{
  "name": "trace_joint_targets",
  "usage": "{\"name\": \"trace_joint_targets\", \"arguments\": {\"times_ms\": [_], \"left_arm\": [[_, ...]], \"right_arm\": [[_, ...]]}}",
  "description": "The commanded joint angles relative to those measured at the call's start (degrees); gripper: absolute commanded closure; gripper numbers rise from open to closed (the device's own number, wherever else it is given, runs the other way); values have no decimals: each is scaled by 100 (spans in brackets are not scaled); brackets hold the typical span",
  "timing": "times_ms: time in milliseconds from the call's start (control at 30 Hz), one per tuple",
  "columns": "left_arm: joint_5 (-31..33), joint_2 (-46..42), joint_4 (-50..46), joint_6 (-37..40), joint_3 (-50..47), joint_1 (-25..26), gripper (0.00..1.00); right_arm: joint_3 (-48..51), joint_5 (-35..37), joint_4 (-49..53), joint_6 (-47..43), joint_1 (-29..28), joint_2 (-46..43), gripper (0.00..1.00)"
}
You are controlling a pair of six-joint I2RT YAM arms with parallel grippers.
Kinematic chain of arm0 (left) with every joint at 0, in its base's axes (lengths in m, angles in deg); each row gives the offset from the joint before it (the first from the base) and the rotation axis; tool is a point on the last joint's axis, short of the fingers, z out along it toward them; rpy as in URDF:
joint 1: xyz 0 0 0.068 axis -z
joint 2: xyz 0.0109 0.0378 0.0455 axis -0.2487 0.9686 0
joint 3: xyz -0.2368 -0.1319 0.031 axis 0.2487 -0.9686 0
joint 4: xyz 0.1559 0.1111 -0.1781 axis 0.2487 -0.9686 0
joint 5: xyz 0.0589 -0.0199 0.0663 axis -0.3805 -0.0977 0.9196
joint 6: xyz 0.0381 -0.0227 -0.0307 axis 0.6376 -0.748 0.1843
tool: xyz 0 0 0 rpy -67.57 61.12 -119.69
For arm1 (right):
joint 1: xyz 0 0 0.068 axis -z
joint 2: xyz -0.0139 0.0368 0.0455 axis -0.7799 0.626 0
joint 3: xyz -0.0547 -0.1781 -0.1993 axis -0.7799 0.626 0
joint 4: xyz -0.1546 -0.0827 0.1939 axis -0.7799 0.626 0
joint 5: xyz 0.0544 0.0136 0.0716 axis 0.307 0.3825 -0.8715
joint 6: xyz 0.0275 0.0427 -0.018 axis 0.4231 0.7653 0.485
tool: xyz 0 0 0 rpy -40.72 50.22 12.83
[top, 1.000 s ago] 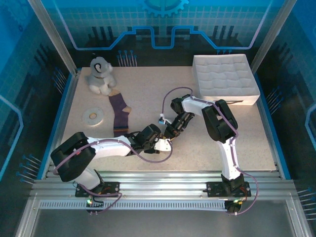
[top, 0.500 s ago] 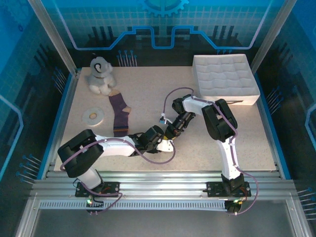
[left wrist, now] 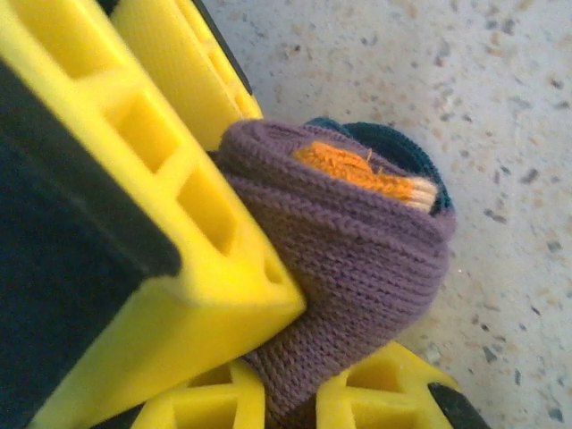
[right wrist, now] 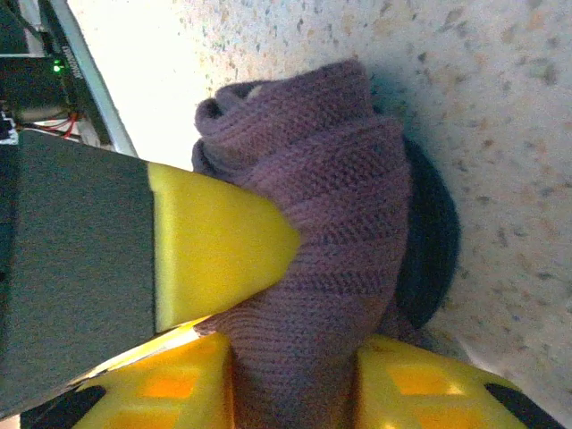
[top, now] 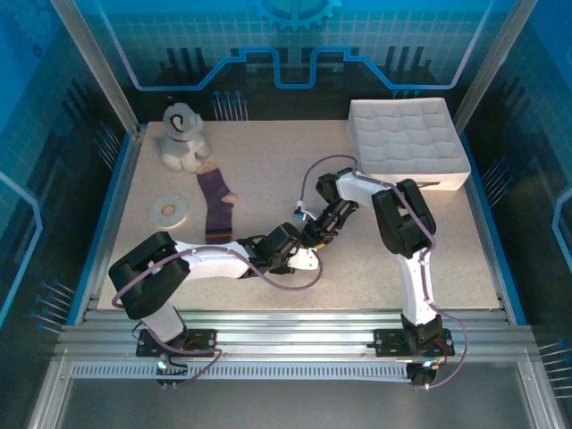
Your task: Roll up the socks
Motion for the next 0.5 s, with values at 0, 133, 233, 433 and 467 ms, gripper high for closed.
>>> {"name": "trace_joint_targets", "arguments": {"times_ms": [0,133,233,433,467], "left_arm": [[-609,361,-840,-495,17,-6,100],[-753,355,-1169,-735,215,-66,100],[-929,336,-1460,-958,411,-172,100],[-1373,236,-1857,-1368,720,-516,100],[-1467,237,-1950,-1457,803,-588,100]], "right_arm": [[238,366,-700,460,147,-530,65],[646,610,-1357,917,339,-1257,63],[937,798,-1739,1225,491,-1721,61],[1531,1128,-2343,1678,692,-2428,62],[1670,1164,-2487,1768,711,-2556,62]]}}
